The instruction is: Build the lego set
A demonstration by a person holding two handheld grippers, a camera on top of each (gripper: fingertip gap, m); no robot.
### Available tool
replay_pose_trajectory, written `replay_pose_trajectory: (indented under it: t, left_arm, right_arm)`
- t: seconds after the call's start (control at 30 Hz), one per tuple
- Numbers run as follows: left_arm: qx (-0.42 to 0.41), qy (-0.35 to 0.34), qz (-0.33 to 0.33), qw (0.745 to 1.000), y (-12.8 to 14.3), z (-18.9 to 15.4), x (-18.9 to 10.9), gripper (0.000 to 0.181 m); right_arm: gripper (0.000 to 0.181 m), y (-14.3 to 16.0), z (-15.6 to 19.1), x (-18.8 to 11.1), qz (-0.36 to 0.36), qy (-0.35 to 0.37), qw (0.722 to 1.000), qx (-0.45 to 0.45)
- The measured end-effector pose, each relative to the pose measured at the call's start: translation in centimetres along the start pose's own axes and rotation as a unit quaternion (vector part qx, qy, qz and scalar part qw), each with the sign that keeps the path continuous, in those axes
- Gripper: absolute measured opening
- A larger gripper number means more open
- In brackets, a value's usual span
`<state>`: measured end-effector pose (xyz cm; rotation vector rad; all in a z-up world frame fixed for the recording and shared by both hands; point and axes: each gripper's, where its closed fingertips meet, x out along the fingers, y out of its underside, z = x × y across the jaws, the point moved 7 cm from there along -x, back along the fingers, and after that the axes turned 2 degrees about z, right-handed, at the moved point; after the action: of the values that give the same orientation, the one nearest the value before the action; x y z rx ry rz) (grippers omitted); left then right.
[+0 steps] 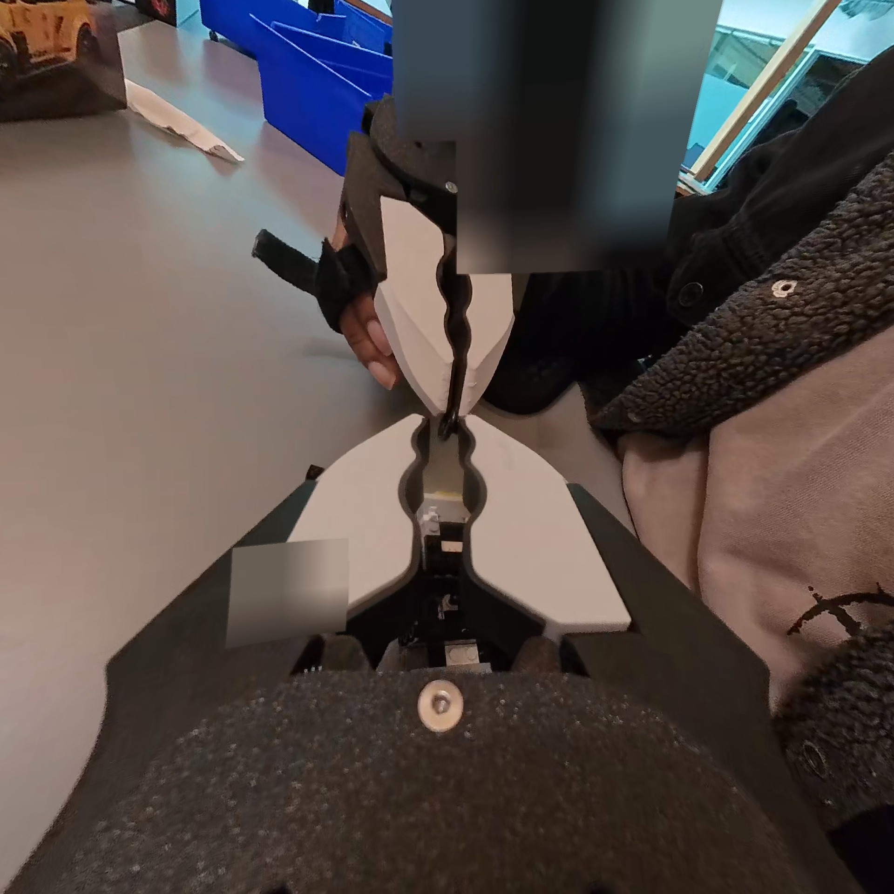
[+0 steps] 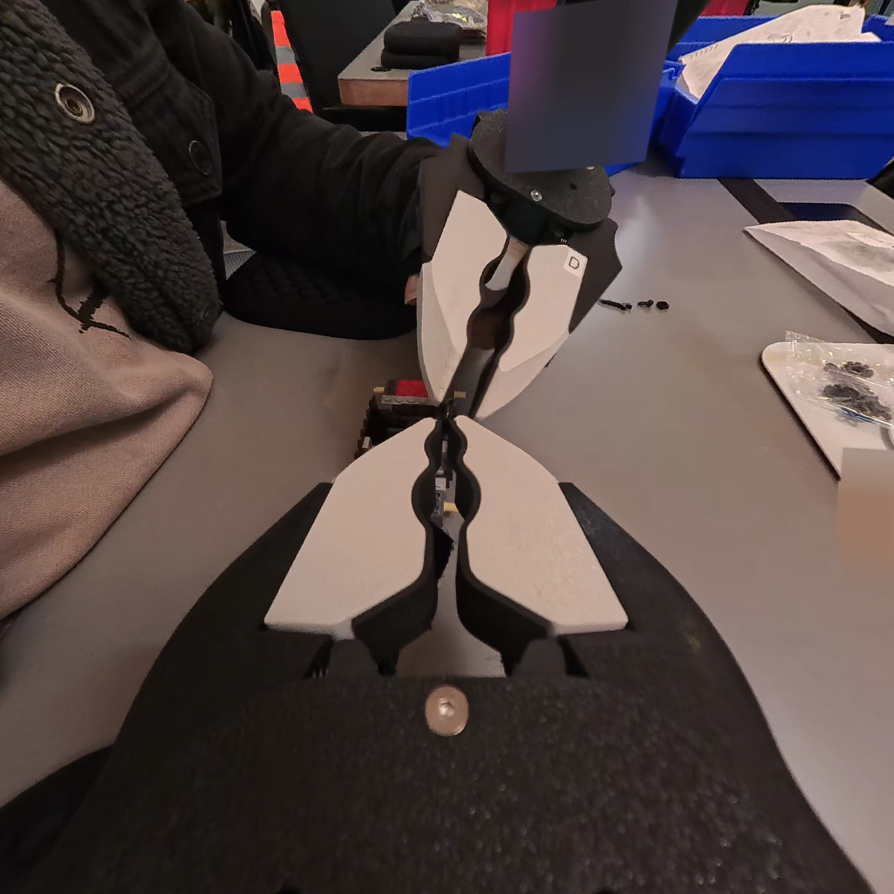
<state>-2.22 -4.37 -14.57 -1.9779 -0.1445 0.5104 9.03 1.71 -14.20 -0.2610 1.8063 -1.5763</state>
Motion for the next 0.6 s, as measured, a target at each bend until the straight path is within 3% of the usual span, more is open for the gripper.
replay_pose_trajectory:
  t: [0.2,0.37,0.6]
  left_arm:
    - [0.005,0.000,0.017,1.000,0.2,-0.1,0.2,0.007]
    - [-0.022,-0.065,-0.015,0.998,-0.3,1.5,-1.0,0.002]
    - [-0.089,-0.130,0.005,0.987,1.0,4.0,-1.7,0.002]
  right_arm:
    - [0.001,0.1,-0.1,0.0,0.005,0.005,1.000,0.000]
    - [0.006,0.2,-1.8,-1.0,0.002,0.087,0.996,0.013]
    - [0.019,4.3,-2.6,-0.2,0.168,0.094,0.980,0.037]
